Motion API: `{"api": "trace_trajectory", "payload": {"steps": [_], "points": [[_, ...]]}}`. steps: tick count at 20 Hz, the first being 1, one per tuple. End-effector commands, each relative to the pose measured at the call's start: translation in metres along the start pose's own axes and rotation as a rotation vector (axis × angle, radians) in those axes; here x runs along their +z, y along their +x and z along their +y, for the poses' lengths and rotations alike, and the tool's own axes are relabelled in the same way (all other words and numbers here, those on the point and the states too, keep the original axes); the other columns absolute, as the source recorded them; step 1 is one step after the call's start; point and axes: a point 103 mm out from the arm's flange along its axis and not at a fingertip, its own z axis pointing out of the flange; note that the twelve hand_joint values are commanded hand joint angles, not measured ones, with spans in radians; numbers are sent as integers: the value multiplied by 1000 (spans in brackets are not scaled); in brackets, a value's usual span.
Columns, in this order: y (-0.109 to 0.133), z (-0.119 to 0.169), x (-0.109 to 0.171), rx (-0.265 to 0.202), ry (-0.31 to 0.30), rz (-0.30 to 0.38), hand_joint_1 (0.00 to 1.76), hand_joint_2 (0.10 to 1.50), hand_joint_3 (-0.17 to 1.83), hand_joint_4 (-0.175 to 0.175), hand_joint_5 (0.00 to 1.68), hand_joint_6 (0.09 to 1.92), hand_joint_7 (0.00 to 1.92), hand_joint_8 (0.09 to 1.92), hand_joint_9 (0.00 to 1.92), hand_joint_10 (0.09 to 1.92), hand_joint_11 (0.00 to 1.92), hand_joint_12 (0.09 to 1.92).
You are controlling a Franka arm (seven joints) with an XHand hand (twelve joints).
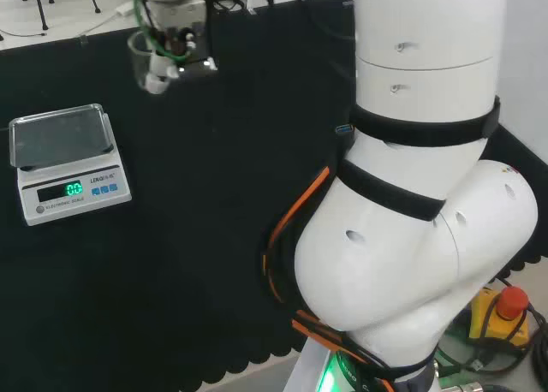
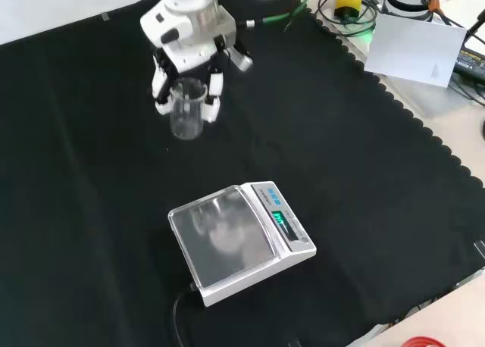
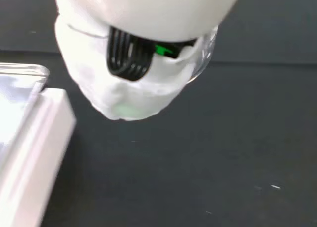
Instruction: Put the beaker on the electronic balance.
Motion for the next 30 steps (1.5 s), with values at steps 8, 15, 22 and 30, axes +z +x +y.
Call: {"api": "trace_trajectory", "payload": {"steps": [8,15,22,30], "points": [[143,23,57,-193,114,-32,1183,655,665,-81,1251,707,1168,992,1438,534,1549,654],[172,34,80,-237,143,-45,1183,652,669,-80,1253,704,1170,991,1440,535,1550,654],[180,41,91,-243,171,-60,1180,668,650,-78,1237,725,1171,988,1441,535,1548,650],[167,30,80,-255,190,-48,767,520,293,-66,32,114,323,940,708,750,571,1400]]}}
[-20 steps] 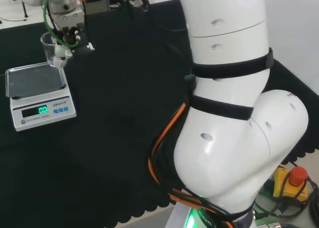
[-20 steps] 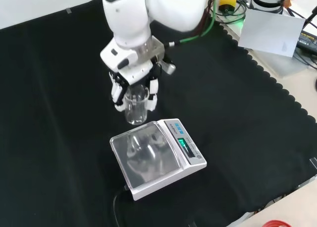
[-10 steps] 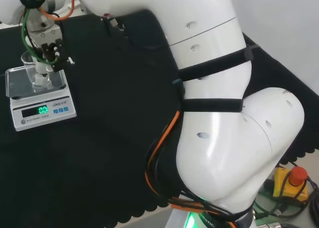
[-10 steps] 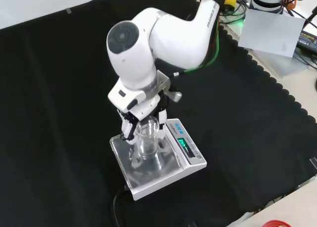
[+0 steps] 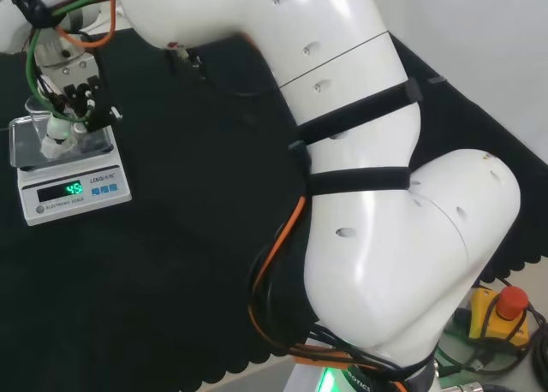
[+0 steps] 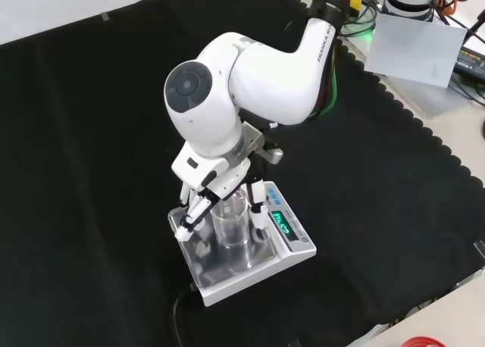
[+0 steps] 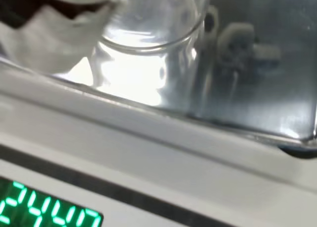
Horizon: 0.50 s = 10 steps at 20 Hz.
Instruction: Put the beaker on the electronic balance.
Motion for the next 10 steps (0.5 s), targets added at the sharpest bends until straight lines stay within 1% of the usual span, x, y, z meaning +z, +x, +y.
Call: {"api": "trace_trajectory", "payload": {"steps": [1,4,7,10], "points": [[-9,-11,-15,-3,-23,12,747,528,258,-64,15,87,258,921,625,792,500,1450],[-16,-19,-22,-1,-31,13,713,552,179,-64,1,87,157,875,472,873,363,1539],[-22,-29,-31,-7,-36,10,695,566,135,-64,0,87,110,846,401,907,302,1570],[-33,-43,-43,-3,-37,3,685,573,109,-63,0,87,76,826,362,926,268,1587]]}}
